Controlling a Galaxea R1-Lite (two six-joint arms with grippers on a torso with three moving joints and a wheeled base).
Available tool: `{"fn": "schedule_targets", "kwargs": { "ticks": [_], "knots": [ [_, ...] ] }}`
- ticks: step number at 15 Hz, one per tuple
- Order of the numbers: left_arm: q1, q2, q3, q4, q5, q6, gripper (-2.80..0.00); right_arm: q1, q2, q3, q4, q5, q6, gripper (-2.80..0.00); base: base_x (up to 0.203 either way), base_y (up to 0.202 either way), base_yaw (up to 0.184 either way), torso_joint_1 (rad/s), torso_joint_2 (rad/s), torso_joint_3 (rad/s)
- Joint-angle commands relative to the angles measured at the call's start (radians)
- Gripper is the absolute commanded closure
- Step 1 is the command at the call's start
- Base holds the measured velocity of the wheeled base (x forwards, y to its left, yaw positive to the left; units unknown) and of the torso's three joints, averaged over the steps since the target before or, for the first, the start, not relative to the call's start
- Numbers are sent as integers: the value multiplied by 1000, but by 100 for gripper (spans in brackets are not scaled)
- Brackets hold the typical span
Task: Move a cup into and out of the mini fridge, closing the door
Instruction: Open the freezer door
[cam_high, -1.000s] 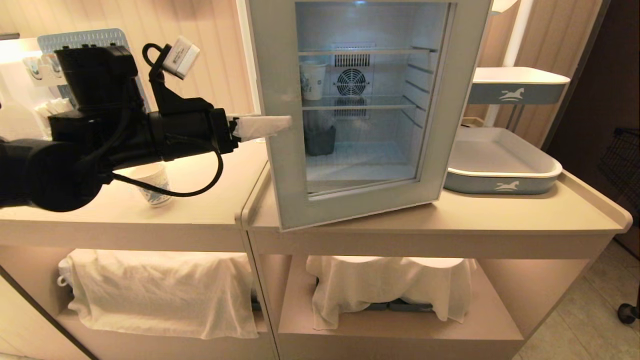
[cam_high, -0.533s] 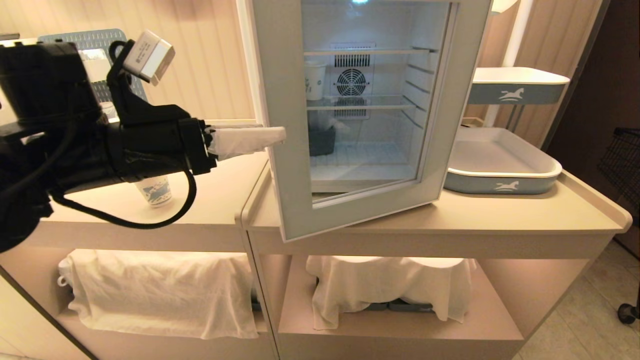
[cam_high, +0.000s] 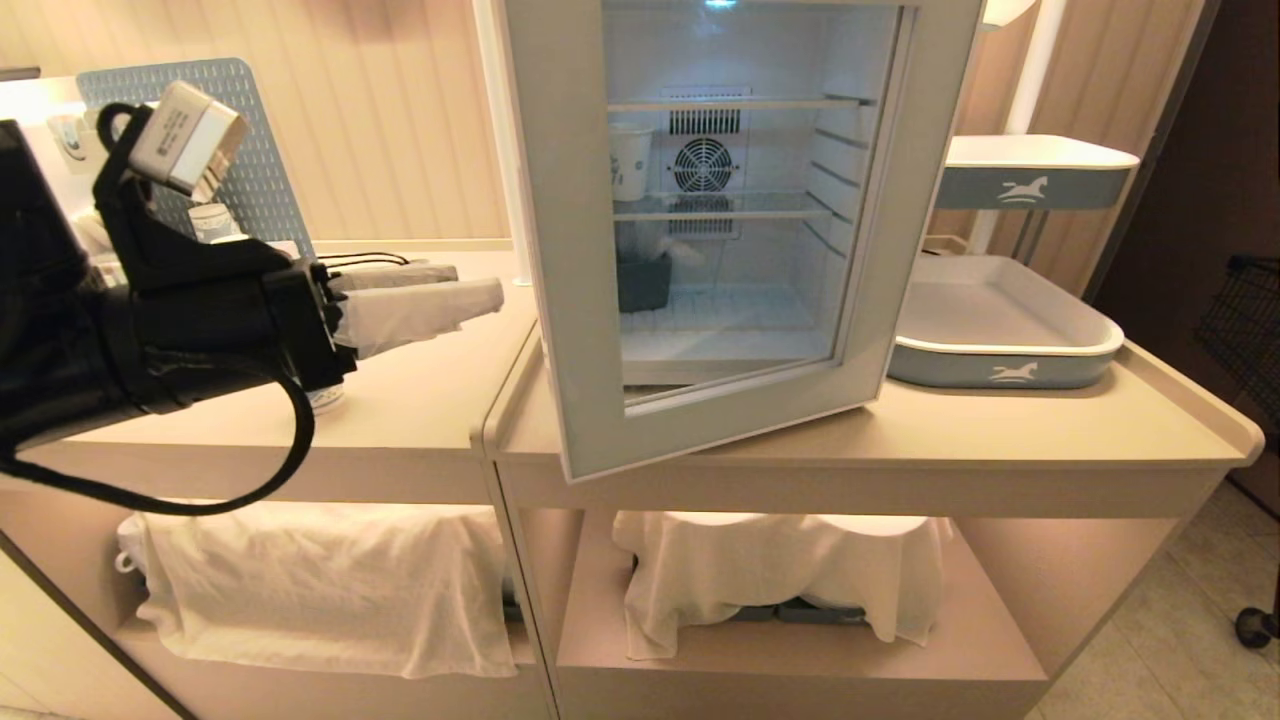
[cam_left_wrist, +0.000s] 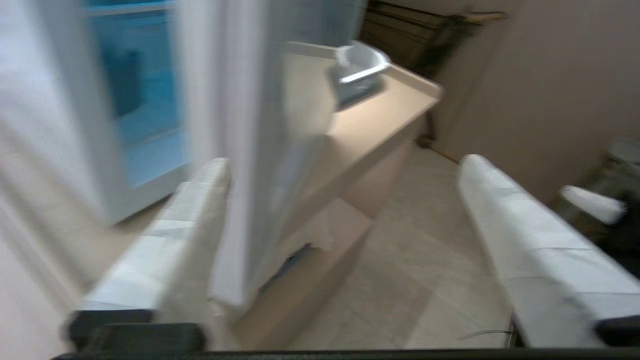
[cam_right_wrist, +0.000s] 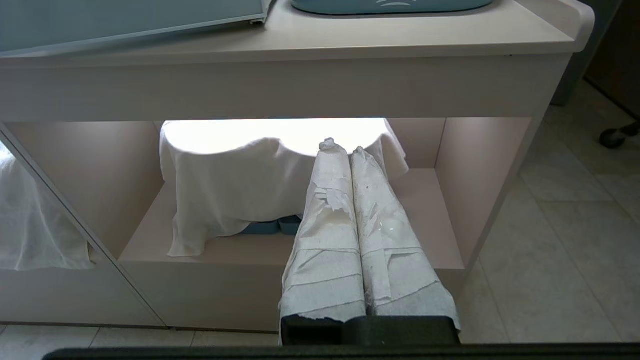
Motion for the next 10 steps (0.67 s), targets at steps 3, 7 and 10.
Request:
{"fn": "schedule_targets", "kwargs": {
  "ticks": [3,7,10],
  "knots": [
    [104,84,-40,-3,5,67,0,0,1,0,0,0,-1,0,0,0,0,0,0,0],
    [107,205,-161,2,123,160,0,0,1,0,0,0,-1,0,0,0,0,0,0,0],
    [119,306,-247,5,208,307,0,0,1,0,0,0,-1,0,0,0,0,0,0,0]
  ]
}}
